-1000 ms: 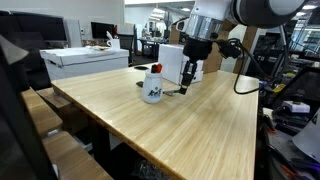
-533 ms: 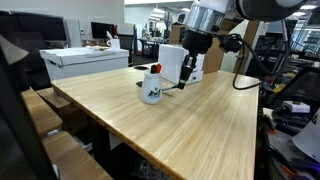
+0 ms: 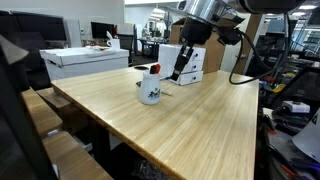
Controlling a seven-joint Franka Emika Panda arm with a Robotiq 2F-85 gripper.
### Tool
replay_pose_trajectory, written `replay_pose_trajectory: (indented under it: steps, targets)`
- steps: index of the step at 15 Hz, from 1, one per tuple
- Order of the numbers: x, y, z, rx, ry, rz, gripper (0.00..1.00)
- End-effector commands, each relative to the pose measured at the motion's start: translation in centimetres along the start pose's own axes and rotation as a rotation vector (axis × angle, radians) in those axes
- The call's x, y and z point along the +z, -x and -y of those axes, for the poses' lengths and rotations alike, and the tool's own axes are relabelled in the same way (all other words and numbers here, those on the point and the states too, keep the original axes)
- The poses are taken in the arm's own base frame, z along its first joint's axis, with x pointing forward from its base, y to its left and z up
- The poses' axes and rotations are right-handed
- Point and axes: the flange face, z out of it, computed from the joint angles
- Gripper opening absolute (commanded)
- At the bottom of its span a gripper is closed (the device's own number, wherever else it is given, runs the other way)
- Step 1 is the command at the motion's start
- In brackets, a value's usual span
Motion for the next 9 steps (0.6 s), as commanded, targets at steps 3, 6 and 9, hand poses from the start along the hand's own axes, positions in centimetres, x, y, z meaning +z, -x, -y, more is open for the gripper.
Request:
replay_pose_trajectory:
  steps: [3, 6, 9]
  targets:
    - [-2.2, -0.4, 1.2, -0.072, 0.002, -0.027, 0.06]
    - [-4.2, -1.9, 2.5, -0.119, 0.002, -0.051, 0.06]
    - [-7.7, -3.6, 3.4, -0.159, 0.003, -0.090, 0.06]
